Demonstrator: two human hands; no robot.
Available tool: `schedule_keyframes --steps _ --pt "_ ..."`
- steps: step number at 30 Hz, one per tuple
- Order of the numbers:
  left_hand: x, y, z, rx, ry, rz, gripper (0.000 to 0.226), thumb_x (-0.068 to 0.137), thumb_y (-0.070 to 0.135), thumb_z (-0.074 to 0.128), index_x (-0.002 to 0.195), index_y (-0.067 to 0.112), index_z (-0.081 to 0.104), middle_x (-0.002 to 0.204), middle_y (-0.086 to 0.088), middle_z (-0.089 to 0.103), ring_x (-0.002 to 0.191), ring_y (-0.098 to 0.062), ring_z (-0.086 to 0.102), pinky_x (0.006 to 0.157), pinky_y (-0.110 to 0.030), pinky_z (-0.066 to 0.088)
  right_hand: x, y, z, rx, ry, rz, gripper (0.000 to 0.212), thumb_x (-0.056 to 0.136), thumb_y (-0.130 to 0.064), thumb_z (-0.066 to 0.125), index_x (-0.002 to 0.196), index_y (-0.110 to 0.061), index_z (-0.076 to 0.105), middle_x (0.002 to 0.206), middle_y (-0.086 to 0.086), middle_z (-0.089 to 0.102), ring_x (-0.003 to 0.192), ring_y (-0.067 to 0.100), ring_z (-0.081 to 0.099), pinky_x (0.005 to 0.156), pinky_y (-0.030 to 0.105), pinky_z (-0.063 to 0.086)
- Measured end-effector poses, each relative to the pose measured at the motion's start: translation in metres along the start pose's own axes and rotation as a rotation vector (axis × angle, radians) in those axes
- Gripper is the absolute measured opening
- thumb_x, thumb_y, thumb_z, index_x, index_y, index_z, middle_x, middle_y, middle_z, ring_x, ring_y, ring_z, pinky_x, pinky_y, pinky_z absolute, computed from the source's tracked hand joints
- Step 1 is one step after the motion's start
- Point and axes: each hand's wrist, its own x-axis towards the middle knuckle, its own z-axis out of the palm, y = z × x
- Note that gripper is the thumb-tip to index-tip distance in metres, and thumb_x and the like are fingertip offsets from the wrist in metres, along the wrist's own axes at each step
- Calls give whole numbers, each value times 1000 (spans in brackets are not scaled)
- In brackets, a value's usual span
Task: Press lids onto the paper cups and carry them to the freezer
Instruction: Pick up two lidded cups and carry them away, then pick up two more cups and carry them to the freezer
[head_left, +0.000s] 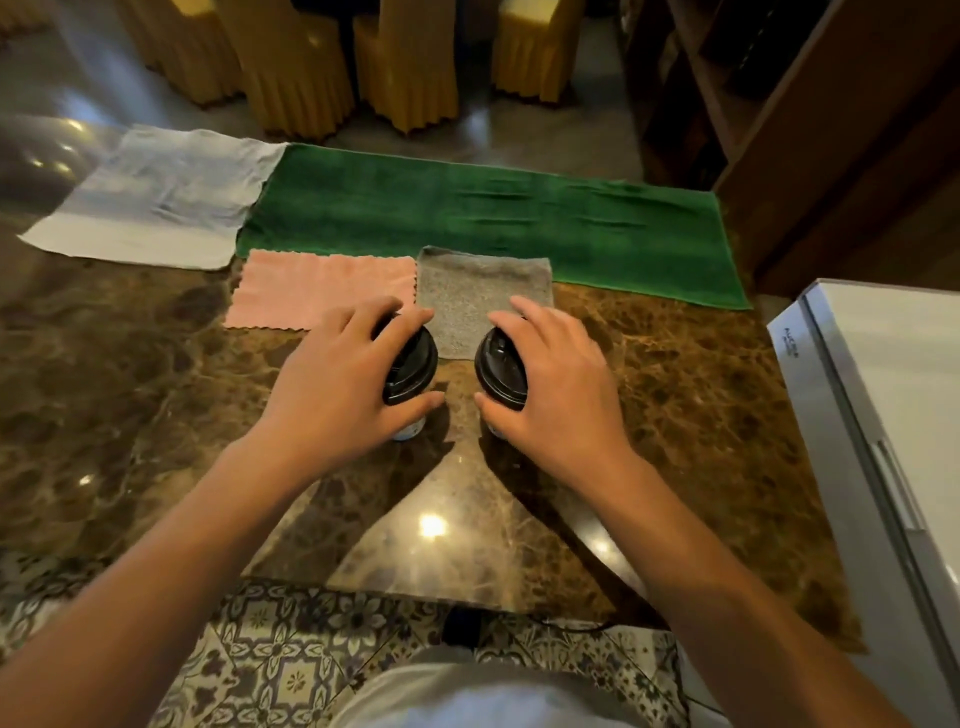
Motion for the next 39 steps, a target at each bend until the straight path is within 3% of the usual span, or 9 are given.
schedule_keyframes --steps 6,12,17,21,24,27,36,39 --pt "-1 -3 -10 7 -51 50 87 89 82 33 158 30 25 162 -8 34 145 -35 38 114 -52 40 -1 0 -8 97 -86 48 80 84 -54 73 154 -29 44 165 1 35 151 26 29 119 47 34" --pt "-2 -4 -16 3 -61 100 89 89 84 28 161 32 20 168 -7 24 156 -36 20 123 -56 26 -5 -6 -15 158 -71 75 76 86 -59 64 154 -32 42 167 -3 31 152 23 28 118 47 34" --pt "11 12 -35 -64 36 169 79 94 74 35 156 26 34 165 -9 33 155 -33 23 124 -54 27 -9 -4 -39 211 96 146 60 94 -51 60 149 -29 50 164 -5 36 151 17 31 118 38 30" --pt "23 51 -36 -58 106 315 74 98 68 35 157 24 35 168 -10 27 159 -32 12 126 -53 20 -37 16 -68 163 262 296 56 99 -51 54 151 -31 49 168 -6 31 154 13 25 116 31 21" --pt "26 89 -34 -64 136 464 72 101 65 32 161 25 27 171 -9 17 160 -31 3 127 -53 15 -77 36 -86 70 363 425 63 102 -58 44 160 -33 35 173 -2 19 160 18 12 125 44 18" --pt "26 137 -28 -93 137 599 70 104 63 25 163 26 19 172 -9 10 160 -31 -2 128 -56 12 -133 52 -102 -106 451 554 65 103 -60 41 161 -33 32 175 6 13 162 28 4 126 60 18" --pt "-49 306 15 -93 33 994 74 100 73 15 163 33 9 173 -5 0 159 -34 -6 127 -60 10 -364 41 -133 -310 684 1035 69 102 -63 36 162 -29 33 175 10 13 161 34 4 126 61 16" --pt "-106 363 26 -79 -7 1162 77 99 73 19 163 29 17 173 -7 0 159 -34 -4 125 -61 17 -446 16 -140 -417 690 1238 71 100 -66 32 159 -27 39 174 12 15 161 36 7 126 60 16"
